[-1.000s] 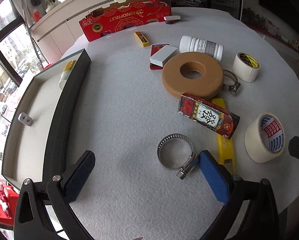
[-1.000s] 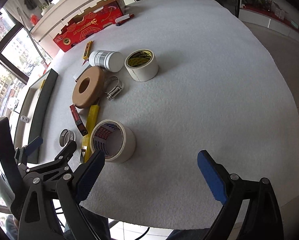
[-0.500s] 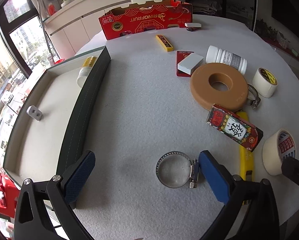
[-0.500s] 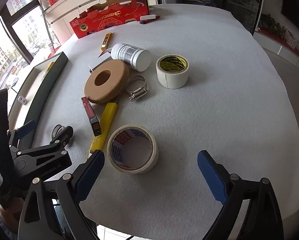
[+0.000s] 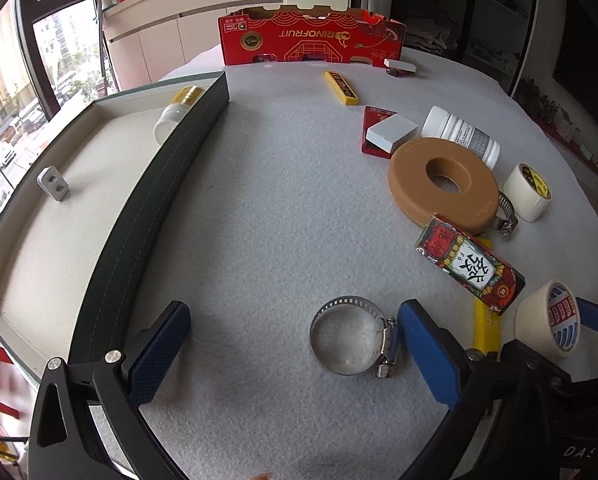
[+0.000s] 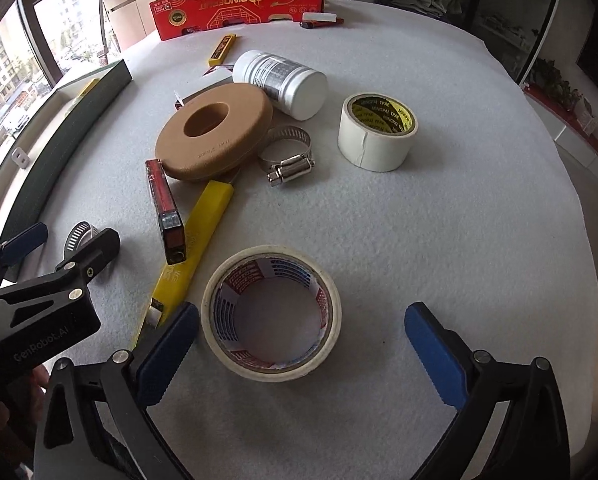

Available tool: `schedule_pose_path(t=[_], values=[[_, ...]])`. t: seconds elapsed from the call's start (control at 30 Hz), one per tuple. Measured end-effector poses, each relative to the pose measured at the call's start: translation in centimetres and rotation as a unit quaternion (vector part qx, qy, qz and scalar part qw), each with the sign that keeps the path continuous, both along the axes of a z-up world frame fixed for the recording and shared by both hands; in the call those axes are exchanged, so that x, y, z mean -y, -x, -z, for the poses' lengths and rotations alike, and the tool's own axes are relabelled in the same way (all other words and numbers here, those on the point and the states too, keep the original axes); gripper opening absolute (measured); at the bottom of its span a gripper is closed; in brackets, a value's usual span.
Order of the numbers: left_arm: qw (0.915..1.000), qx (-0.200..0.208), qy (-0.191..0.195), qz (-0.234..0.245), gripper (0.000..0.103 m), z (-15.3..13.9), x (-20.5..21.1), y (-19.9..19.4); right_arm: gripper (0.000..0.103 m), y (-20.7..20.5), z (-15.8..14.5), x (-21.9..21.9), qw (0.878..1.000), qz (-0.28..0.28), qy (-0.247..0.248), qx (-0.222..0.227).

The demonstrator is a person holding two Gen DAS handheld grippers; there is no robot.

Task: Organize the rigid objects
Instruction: 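Move both tools back to the table, left gripper over the metal hose clamp, then close left gripper on metal hose clamp while right gripper grasps masking tape roll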

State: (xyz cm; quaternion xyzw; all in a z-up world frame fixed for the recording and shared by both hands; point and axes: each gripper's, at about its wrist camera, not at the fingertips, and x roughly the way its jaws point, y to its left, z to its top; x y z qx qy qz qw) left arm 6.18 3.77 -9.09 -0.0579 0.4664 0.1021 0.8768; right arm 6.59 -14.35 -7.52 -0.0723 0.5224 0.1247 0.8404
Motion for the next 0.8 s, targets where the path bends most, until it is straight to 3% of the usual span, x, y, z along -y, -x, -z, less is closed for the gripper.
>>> schedule_pose_path(t=[0.33, 0.57, 0.63, 0.67, 0.8], values=[[0.9997, 0.014, -0.003, -0.018, 0.103, 0.1, 0.4, 0.3, 0.103, 0.6, 0.3, -0.1, 1.000, 0.000, -0.003, 0.014], [0.9994, -0.019, 0.005, -0.027, 0.102, -0.1, 0.3, -0.6, 0.103, 0.3, 0.1, -0.1, 1.000, -0.005, 0.000, 0.006], [0.9995, -0.025, 0.008, -0.020, 0.096, -0.3, 0.5, -0.7, 0.100, 0.3, 0.0, -0.2, 1.000, -0.009, 0.001, 0.004], [0.9996, -0.026, 0.007, -0.011, 0.093, -0.5, 0.7, -0.7, 0.093, 0.4, -0.3, -0.3, 1.000, -0.013, 0.000, 0.008], [0.9992, -0.024, 0.006, 0.032, 0.055, -1.1, 2.2, -0.5, 0.055, 0.7, -0.9, -0.4, 1.000, -0.022, -0.004, 0.013]])
